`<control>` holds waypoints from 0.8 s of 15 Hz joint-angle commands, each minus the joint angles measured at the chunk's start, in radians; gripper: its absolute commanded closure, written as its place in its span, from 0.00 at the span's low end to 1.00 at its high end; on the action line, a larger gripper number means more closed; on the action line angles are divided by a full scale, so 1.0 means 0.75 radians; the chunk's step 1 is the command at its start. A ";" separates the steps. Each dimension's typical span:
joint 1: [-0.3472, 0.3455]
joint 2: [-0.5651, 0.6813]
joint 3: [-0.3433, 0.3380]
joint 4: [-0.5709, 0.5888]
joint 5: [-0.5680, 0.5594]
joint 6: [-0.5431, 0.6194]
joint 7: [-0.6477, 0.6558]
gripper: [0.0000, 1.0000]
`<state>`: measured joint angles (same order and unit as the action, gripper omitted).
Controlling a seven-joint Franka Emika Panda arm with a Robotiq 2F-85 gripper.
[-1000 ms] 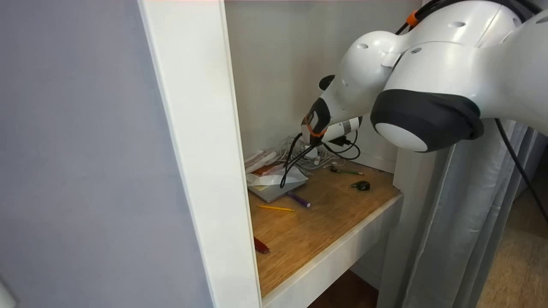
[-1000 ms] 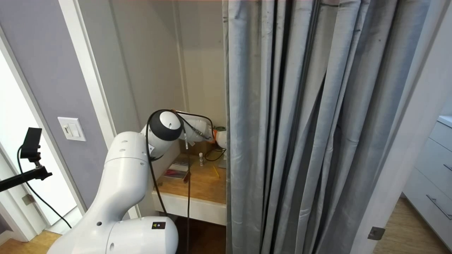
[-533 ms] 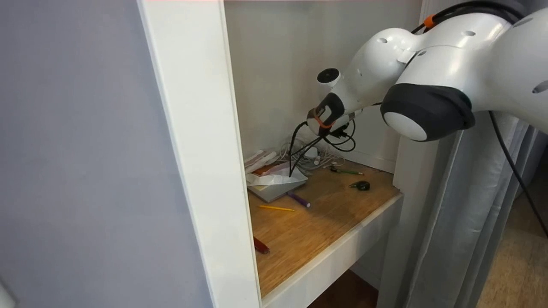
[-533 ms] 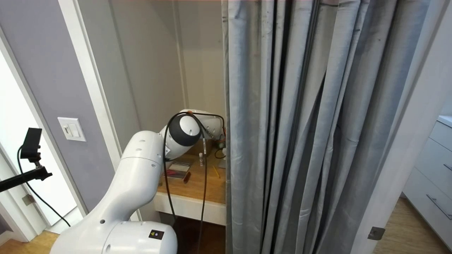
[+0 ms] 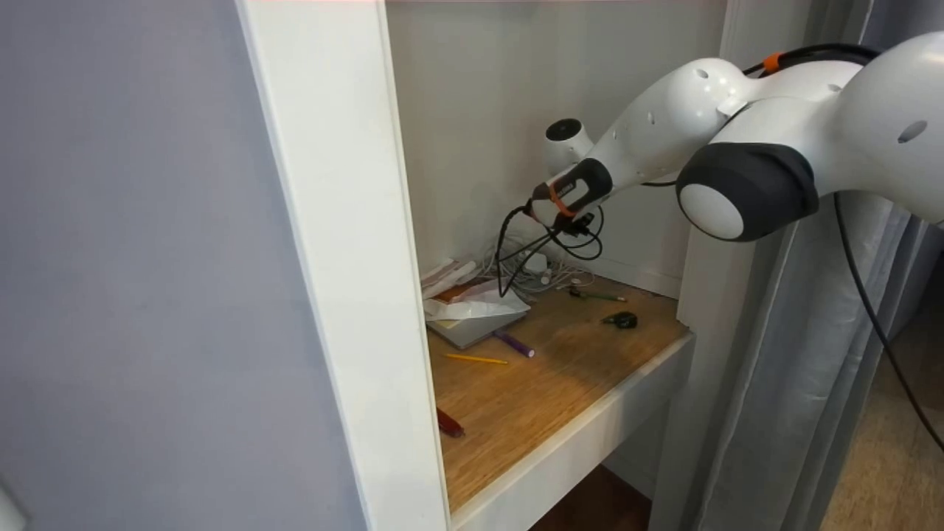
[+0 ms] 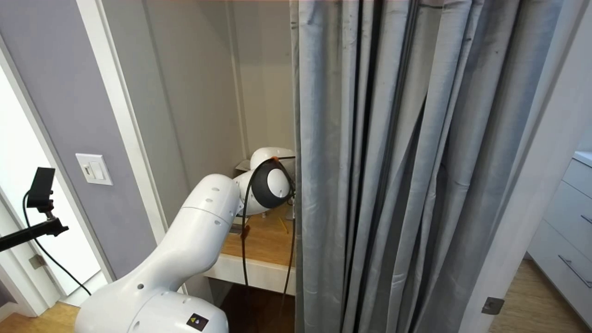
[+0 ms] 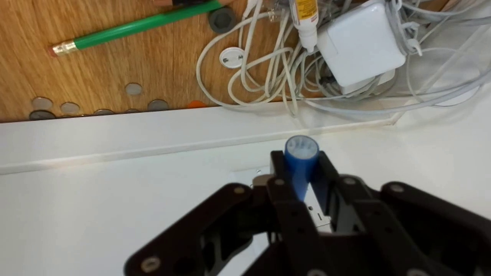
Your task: Pick up the blue marker and use it to flip the light switch in the closet downwards, put the blue marker back on the shelf
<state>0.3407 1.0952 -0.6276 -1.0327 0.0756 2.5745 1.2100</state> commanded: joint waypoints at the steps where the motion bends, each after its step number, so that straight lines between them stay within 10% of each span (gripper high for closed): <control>1: -0.102 0.079 0.061 0.195 -0.139 -0.057 0.162 0.95; 2: -0.086 0.001 0.105 0.066 -0.168 -0.015 0.112 0.79; 12: -0.119 0.035 0.120 0.136 -0.196 -0.029 0.150 0.79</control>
<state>0.2803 1.1375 -0.5932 -0.9336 0.0029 2.5549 1.2940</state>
